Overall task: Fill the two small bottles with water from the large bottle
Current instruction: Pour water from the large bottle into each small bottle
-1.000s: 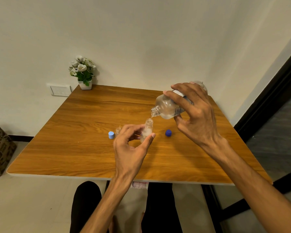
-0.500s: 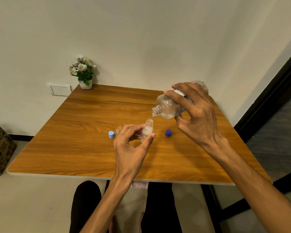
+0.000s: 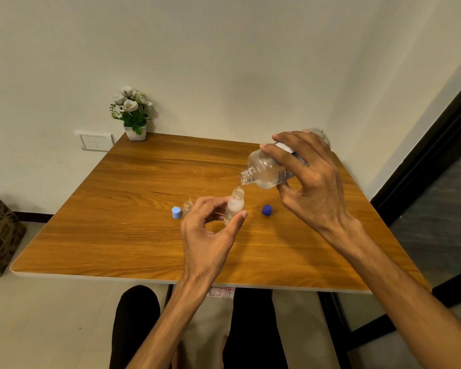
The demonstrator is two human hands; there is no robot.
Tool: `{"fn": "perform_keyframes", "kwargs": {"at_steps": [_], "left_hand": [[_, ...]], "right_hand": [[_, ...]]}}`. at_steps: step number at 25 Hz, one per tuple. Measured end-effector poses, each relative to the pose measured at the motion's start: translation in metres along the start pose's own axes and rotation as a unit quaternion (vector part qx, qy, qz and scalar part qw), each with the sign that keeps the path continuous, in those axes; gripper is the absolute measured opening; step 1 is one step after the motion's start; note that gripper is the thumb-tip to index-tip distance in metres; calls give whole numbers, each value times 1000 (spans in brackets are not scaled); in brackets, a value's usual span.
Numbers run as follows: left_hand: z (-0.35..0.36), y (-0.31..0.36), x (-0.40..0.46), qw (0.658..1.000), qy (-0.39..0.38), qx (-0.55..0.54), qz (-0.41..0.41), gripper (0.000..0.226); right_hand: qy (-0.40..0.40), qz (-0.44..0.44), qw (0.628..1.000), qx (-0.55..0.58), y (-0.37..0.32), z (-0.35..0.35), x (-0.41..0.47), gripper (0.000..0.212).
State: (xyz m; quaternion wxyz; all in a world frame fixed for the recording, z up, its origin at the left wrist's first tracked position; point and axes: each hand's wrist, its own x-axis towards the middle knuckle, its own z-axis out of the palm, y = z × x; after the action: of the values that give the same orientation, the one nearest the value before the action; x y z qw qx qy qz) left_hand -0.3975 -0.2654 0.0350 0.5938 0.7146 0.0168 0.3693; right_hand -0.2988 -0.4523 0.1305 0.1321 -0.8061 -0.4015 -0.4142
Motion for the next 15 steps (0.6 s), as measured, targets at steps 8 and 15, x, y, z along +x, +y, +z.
{"fn": "perform_keyframes", "kwargs": {"at_steps": [8, 15], "left_hand": [[1, -1, 0, 1000, -3, 4, 4, 32], [3, -3, -1, 1000, 2, -2, 4, 31]], "right_hand": [[5, -5, 1000, 9, -1, 2, 0, 67], [3, -5, 1000, 12, 1, 3, -3, 70]]}}
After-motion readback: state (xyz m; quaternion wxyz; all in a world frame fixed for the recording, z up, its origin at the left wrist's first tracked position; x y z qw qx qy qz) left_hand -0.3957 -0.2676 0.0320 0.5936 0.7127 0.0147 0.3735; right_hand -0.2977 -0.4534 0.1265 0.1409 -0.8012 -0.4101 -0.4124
